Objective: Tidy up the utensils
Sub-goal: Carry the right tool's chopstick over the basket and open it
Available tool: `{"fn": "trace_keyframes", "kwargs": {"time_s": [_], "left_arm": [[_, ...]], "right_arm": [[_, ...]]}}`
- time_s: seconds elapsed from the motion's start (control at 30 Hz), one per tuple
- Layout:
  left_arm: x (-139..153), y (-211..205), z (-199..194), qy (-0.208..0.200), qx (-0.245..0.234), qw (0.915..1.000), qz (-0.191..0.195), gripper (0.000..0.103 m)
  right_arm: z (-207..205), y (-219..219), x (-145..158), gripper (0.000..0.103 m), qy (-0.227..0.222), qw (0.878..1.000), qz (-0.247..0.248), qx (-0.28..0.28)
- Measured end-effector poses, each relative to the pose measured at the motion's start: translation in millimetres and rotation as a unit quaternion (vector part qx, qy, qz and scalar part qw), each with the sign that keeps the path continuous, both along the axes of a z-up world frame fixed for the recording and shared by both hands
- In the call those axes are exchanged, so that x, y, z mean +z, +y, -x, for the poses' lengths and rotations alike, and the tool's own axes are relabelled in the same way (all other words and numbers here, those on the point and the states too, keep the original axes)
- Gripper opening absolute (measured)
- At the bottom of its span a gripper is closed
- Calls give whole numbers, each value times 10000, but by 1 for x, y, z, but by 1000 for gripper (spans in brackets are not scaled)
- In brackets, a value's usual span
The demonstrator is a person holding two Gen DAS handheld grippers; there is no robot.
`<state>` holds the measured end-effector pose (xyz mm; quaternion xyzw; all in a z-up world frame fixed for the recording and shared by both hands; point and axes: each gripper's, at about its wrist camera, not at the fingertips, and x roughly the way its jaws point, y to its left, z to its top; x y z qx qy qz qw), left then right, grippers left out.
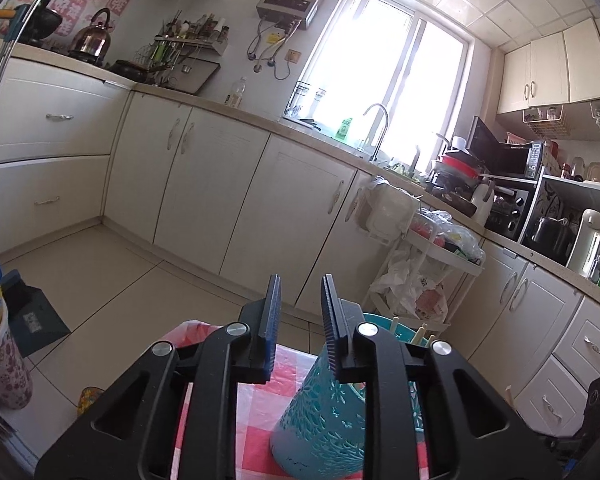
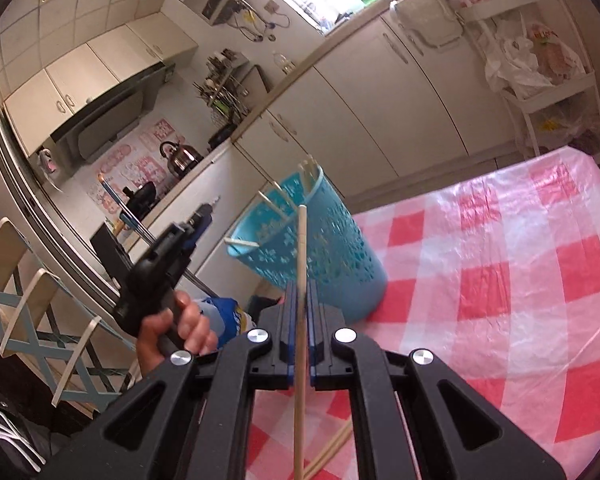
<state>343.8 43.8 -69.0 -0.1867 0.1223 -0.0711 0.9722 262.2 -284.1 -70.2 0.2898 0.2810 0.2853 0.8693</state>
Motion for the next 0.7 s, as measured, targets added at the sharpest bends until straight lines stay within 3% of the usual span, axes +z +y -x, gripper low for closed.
{"fn": "trace_keyframes", "kwargs": {"time_s": [0.13, 0.37, 0.53, 0.7], "left_arm": [[-7, 2, 12, -13, 97, 9999, 43, 36], [-41, 9, 31, 150, 302, 9993, 175, 37], [-57, 17, 36, 246, 337, 9985, 362, 39], [-67, 25, 36, 316, 332, 9978, 479, 40]], "right_arm": [[-20, 5, 32, 5, -599, 9974, -289, -277], [-74, 33, 75, 5, -1490, 9831, -206, -1039], [-110, 59, 72, 5, -1609, 9776, 227, -1337], [-122, 83, 53, 6, -1486, 9785, 774, -1200]]}}
